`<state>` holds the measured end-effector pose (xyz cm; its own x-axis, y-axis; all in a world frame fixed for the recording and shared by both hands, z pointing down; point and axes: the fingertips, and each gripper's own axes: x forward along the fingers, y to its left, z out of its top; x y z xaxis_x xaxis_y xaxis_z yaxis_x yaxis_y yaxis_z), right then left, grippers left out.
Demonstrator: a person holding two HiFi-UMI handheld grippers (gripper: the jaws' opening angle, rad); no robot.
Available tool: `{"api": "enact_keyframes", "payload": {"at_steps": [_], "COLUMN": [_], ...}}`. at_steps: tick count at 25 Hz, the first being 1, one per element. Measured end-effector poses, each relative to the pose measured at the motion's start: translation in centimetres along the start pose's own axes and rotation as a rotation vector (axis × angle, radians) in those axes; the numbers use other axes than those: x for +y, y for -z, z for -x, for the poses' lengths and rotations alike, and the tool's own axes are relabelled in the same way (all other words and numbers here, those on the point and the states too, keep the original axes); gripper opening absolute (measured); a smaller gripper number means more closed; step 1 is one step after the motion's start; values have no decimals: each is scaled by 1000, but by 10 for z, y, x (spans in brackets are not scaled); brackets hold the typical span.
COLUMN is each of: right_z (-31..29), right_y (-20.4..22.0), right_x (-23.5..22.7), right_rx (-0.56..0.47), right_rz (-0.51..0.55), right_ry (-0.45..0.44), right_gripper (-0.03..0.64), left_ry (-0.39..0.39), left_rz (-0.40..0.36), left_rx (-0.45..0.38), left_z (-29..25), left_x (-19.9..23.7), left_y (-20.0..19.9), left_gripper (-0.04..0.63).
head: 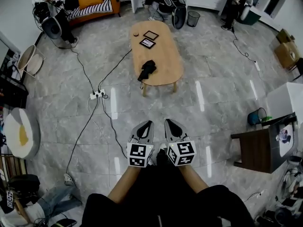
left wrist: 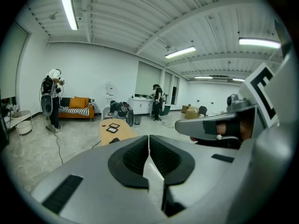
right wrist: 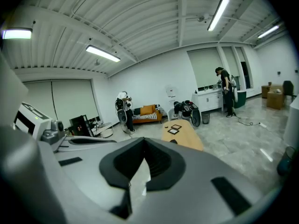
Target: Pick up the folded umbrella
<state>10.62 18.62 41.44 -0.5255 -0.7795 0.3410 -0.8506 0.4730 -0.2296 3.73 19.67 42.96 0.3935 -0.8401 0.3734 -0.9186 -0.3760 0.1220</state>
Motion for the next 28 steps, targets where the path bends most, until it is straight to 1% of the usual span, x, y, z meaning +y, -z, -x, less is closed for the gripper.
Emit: {"api": "enact_keyframes", "payload": {"at_steps": [6,15,23,28], "right_z": [-14,-24,-27,-33], "right_y": [-4,-8,-13,-16], "right_x": [-10,-33,-66,-71], "right_rx": [10,19,24,24], "right_rz": [3,19,-1,-10], "right_ry": [-51,-84,-72,-84], "right_gripper": [11,11,11,11], "left_ry": [-32,-48,-78,-96], "left_rz": [2,4,12,11], "left_rx": [1,3,-3,-2], "left_z": [-16,-43,-64,-68], "left_x": [-1,-11,-13,-10], "left_y": [-4,-9,-19,-24], "left_gripper": [18,18,18,18]}}
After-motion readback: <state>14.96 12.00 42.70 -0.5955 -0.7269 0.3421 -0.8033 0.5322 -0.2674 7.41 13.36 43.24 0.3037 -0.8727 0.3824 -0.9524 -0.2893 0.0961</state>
